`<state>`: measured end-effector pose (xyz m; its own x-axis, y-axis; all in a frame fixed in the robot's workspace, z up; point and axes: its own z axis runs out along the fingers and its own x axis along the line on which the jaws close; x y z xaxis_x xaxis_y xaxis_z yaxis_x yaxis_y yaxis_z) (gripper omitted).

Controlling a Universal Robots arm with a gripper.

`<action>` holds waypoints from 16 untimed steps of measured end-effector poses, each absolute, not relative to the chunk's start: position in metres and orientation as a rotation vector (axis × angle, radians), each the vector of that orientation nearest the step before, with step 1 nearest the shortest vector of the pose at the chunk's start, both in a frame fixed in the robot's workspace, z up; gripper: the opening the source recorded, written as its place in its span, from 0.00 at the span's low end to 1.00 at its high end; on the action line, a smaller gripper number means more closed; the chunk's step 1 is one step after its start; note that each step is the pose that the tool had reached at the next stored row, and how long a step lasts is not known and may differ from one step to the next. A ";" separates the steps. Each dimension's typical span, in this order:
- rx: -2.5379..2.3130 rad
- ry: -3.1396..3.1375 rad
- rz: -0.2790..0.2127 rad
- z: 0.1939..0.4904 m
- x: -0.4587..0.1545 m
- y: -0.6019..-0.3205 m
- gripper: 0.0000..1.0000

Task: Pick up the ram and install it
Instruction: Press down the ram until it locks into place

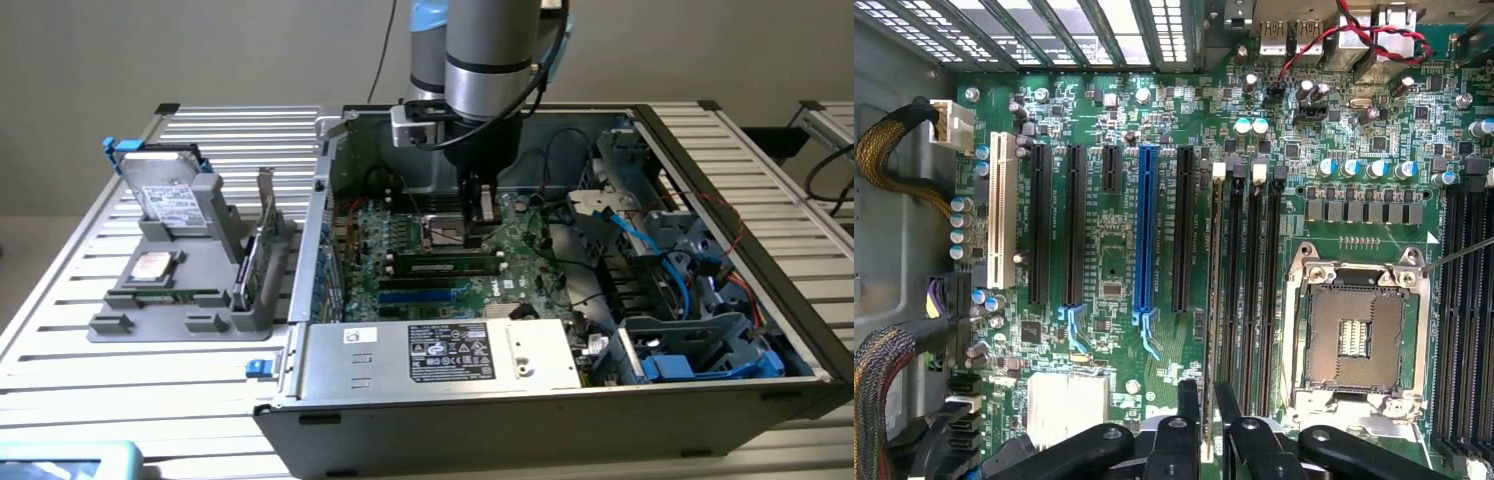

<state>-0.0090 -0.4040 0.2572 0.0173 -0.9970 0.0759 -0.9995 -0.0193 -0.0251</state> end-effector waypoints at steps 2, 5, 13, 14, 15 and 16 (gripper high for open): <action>2.215 -2.175 0.112 0.257 -0.009 -0.404 0.12; 2.215 -2.175 0.112 0.257 -0.009 -0.404 0.11; 2.203 -2.162 0.088 0.255 0.004 -0.404 0.11; 2.200 -2.160 0.084 0.255 0.004 -0.404 0.11; 2.197 -2.159 0.081 0.254 0.004 -0.404 0.11; 2.196 -2.161 0.081 0.252 0.004 -0.404 0.11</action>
<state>0.0039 -0.4037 0.2524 0.0162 -0.9967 0.0794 -0.9999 -0.0157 0.0061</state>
